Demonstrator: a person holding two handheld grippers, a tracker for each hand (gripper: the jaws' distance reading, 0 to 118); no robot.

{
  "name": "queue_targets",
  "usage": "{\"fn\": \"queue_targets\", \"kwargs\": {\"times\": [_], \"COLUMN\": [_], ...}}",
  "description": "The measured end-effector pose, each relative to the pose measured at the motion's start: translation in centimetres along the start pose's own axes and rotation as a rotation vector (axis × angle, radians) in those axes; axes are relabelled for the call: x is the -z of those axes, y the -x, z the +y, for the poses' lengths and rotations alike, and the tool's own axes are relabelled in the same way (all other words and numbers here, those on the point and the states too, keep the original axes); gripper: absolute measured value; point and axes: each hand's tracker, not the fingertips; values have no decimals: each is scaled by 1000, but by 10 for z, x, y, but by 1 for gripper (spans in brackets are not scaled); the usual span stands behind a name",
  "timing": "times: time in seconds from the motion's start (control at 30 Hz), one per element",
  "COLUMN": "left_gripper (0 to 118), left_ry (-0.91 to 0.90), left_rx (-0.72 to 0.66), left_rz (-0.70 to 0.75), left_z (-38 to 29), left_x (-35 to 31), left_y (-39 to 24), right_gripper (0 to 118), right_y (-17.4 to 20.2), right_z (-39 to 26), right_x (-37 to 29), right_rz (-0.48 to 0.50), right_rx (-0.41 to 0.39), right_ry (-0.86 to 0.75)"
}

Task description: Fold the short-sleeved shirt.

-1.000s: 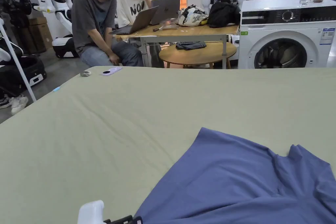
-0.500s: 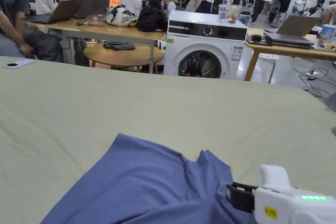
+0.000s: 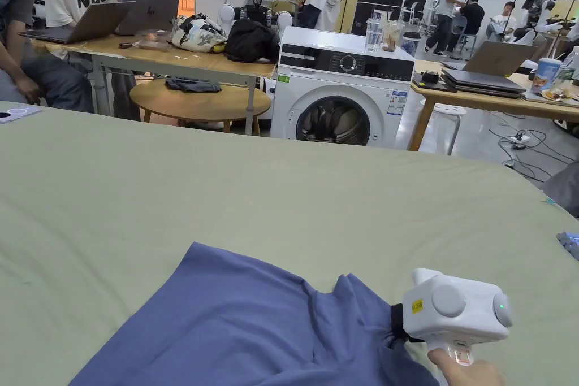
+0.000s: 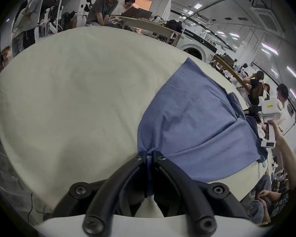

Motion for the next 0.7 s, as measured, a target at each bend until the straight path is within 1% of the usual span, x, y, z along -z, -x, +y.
{"fn": "queue_targets", "kwargs": {"times": [0.03, 0.1, 0.17, 0.23, 0.3, 0.33, 0.37, 0.4, 0.53, 0.57, 0.6, 0.63, 0.7], "left_gripper": [1, 1, 0, 0, 0, 0, 0, 0, 0, 0, 0, 0, 0], "left_ry": [3, -27, -80, -216, -314, -353, -343, -416, -554, -554, -606, -642, -665], "left_rx": [4, 5, 0, -9, -1, 20, 42, 76, 165, 211, 252, 287, 295], "left_rz": [-5, -23, -32, -75, -109, -130, -137, -142, -229, -206, -166, -159, -193], "left_z": [2, 0, 1, 8, 27, 39, 53, 67, 138, 158, 180, 200, 244], "left_x": [-3, -9, -21, -43, -68, -80, -88, -101, -129, -130, -134, -138, -142], "left_y": [0, 0, -2, -10, -23, -31, -38, -48, -78, -84, -93, -101, -111], "right_gripper": [0, 0, 0, 0, 0, 0, 0, 0, 0, 0, 0, 0, 0], "right_y": [-2, -6, -9, -13, -13, -15, -16, -18, -27, -28, -29, -30, -33], "right_z": [0, -1, 2, 6, 14, 16, 19, 25, 51, 57, 67, 74, 95], "right_x": [-6, -27, -52, -88, -127, -145, -163, -182, -253, -267, -282, -294, -313], "right_rz": [9, 40, 74, 108, 119, 114, 99, 90, 107, 89, 54, 35, 33], "right_rx": [-5, 36, 43, 30, -1, -13, -28, -39, -22, -28, -40, -48, -53], "right_ry": [-19, -91, -166, -238, -318, -357, -404, -448, -571, -612, -637, -665, -704]}}
